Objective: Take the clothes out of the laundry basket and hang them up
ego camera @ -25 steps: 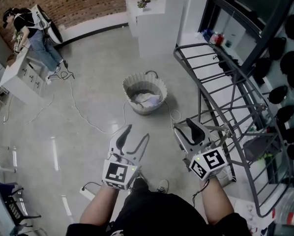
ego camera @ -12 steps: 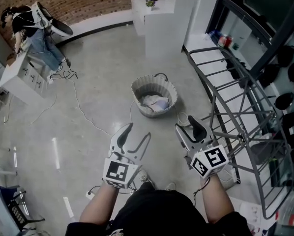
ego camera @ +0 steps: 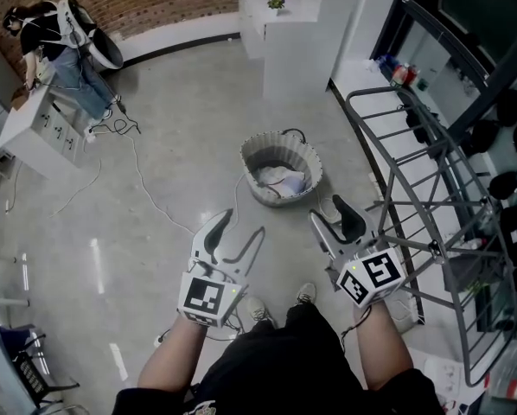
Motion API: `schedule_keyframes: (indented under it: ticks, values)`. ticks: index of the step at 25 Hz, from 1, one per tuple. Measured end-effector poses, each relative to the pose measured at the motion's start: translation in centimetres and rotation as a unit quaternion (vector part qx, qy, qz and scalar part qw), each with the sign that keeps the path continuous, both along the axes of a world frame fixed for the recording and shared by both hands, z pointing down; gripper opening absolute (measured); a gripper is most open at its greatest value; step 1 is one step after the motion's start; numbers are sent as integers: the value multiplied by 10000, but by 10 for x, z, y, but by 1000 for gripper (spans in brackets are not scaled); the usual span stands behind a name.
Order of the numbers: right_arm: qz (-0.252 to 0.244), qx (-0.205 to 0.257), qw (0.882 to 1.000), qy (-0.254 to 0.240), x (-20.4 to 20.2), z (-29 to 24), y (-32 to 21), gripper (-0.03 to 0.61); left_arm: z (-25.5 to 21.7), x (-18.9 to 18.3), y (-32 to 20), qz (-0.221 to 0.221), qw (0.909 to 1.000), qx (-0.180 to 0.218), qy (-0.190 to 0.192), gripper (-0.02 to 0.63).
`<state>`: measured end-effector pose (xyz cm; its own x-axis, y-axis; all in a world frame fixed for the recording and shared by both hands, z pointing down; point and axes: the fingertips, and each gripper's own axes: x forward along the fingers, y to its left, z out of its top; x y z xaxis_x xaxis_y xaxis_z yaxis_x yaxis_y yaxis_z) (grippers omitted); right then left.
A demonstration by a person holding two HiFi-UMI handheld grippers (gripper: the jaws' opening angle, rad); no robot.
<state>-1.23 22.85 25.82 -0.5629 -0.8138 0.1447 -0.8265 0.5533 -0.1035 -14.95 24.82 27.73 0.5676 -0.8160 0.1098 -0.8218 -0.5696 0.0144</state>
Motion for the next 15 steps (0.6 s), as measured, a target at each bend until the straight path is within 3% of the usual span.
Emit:
schedule_keyframes:
  ticks: [15]
  values:
    - [-326,-35,9994,-98,-9,11,-69,238,7,-10,-57,-304,9994,-107,-124,242]
